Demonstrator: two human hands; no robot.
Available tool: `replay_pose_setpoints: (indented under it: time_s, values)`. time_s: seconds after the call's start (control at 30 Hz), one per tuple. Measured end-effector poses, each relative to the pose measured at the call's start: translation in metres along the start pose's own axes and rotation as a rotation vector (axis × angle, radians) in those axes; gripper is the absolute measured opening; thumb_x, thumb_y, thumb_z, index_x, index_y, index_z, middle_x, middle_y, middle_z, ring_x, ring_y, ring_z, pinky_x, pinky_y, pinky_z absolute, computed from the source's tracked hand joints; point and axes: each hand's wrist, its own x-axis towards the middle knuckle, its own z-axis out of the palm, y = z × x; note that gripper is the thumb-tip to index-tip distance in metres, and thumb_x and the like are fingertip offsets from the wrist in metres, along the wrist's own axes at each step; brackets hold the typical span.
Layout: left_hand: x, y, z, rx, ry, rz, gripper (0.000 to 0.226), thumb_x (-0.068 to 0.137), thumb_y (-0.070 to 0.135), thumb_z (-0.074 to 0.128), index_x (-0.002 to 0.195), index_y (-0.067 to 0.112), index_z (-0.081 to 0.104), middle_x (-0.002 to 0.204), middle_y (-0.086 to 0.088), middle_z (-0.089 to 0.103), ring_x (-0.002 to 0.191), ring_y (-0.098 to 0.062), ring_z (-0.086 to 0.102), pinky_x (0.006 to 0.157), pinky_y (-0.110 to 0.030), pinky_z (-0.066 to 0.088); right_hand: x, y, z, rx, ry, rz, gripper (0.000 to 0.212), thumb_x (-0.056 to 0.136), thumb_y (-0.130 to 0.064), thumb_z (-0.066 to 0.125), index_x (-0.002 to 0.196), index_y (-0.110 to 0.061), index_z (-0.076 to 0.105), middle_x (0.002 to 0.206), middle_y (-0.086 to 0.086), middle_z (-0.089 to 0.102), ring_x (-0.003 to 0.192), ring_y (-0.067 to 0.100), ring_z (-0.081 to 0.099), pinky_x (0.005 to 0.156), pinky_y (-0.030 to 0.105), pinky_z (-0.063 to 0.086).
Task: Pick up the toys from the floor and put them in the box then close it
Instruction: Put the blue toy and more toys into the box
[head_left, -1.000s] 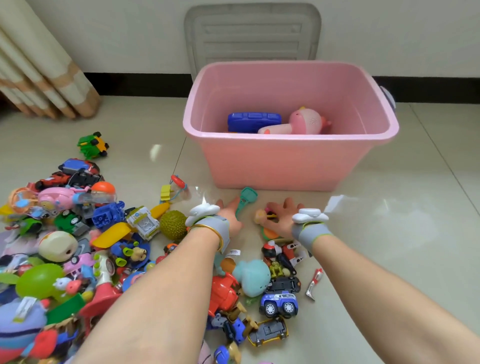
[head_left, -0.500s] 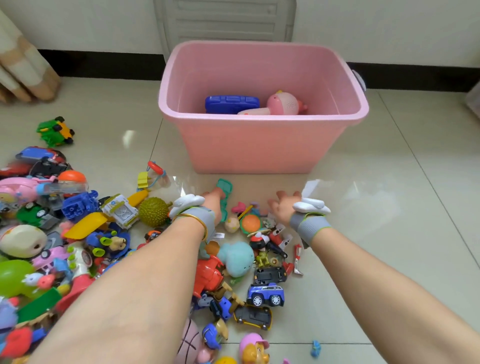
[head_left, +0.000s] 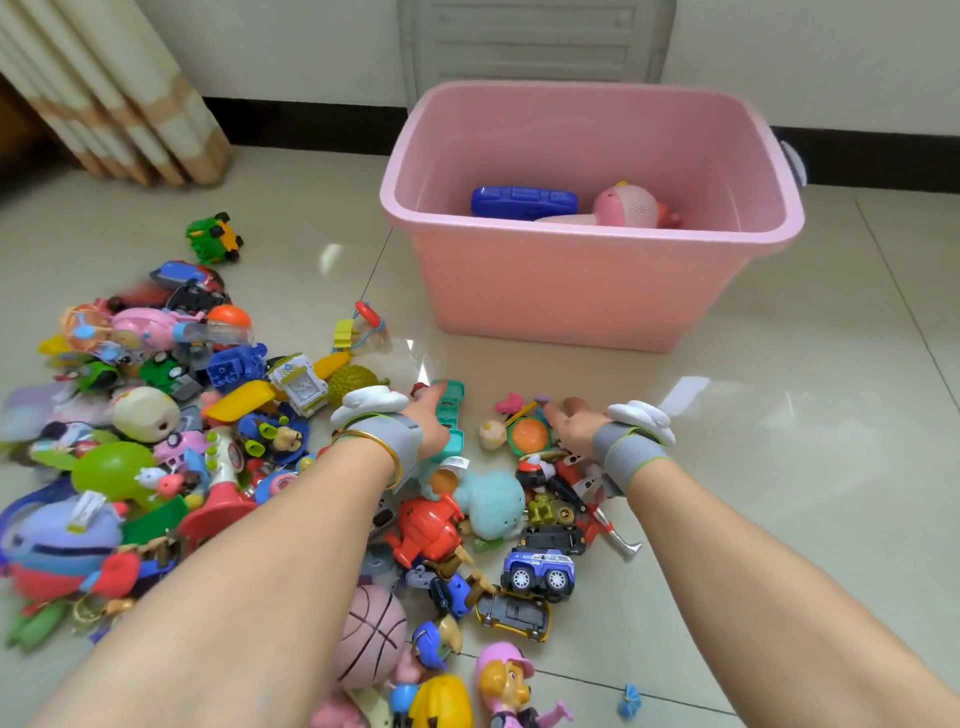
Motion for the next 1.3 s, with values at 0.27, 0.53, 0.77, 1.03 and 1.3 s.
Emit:
replay_pose_setpoints:
  time_s: [0.27,0.53,0.77,1.03,1.3]
  values:
    - [0.005,0.031,0.019,0.156,-0.181,0.044,0.124,0.047,0.087,0.052,0.150,0.036,0.004,0.139,-0.011,0.034,0.126,-0.032,0.038,0.098,-0.040,0.038,0.000,-0.021,0.001,0.022,-0.041,-0.040,0.054,0.101,-0.047,0.021,0.143,-0.015,0.032,0.137,0.016,0.051,0.125,0.033,0.047,0.100,0.034,0.035]
    - [0.030,0.030,0.018,0.026,-0.104,0.051,0.122,0.063,0.054,0.072,0.149,0.037,-0.012,0.150,-0.014,0.028,0.132,-0.036,0.038,0.103,-0.045,0.043,0.010,-0.027,-0.007,0.082,-0.074,-0.048,0.055,0.100,-0.050,0.021,0.146,-0.021,0.032,0.142,0.012,0.048,0.133,0.032,0.040,0.104,0.030,0.032]
    - [0.041,0.029,0.003,-0.411,-0.161,0.029,0.111,0.062,0.028,0.069,0.151,0.036,0.003,0.150,-0.010,0.030,0.132,-0.036,0.041,0.102,-0.041,0.047,0.022,-0.040,0.006,0.258,-0.029,-0.080,0.057,0.095,-0.057,0.023,0.138,-0.026,0.045,0.127,0.014,0.056,0.110,0.033,0.056,0.095,0.038,0.046]
    - [0.038,0.036,0.014,-0.925,-0.088,0.076,0.086,0.075,0.007,0.059,0.148,0.030,0.020,0.132,-0.012,0.055,0.120,-0.030,0.055,0.105,-0.040,0.045,0.022,-0.072,0.019,0.997,-0.156,0.040,0.055,0.092,-0.061,0.037,0.113,-0.017,0.062,0.120,0.014,0.066,0.110,0.029,0.062,0.103,0.039,0.045]
    - [0.027,0.021,-0.001,-0.963,0.031,0.062,0.090,0.068,0.015,0.063,0.146,0.033,0.021,0.130,-0.008,0.053,0.120,-0.029,0.055,0.101,-0.038,0.048,0.007,-0.093,0.010,1.137,-0.206,-0.063,0.044,0.092,-0.052,0.045,0.110,-0.015,0.062,0.095,0.010,0.068,0.076,0.022,0.064,0.077,0.030,0.052]
